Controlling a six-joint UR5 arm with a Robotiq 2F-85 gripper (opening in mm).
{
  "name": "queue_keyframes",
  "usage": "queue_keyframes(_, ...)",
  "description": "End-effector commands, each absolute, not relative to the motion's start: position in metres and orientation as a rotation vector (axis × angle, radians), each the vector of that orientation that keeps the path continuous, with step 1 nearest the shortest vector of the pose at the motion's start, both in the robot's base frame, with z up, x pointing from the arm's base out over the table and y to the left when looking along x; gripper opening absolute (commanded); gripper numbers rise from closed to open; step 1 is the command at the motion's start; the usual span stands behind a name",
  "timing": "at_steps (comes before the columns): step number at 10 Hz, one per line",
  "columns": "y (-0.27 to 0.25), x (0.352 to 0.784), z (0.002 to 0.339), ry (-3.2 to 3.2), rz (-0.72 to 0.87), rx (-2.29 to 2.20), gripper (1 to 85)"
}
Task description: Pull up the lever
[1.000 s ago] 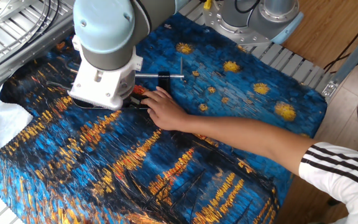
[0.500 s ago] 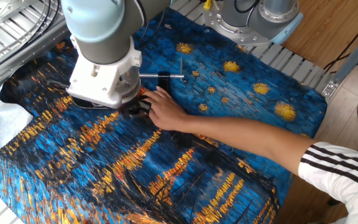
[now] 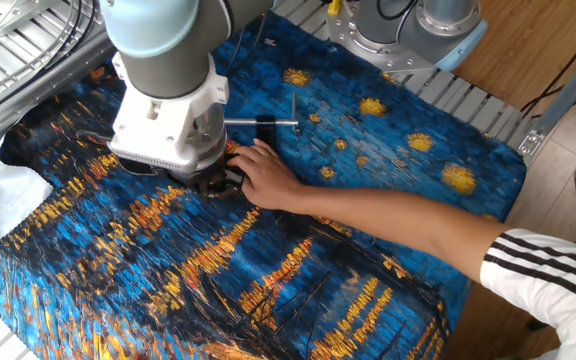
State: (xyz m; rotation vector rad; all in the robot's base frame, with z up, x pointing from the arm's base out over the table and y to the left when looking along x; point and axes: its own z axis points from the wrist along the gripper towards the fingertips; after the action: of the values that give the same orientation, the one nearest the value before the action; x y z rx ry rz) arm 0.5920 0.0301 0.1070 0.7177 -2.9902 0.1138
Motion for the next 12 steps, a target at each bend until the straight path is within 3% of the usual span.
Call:
queue_keyframes(1,0.037,0.620,0.092,-2.953,0.164,0.734,1.0)
queue_keyframes(6,0.006,0.624,0.084,-2.819,0.357,0.773,1.0)
queue_keyframes(12,-0.009,0.602,0.095,-2.687,0.426,0.733,1.0)
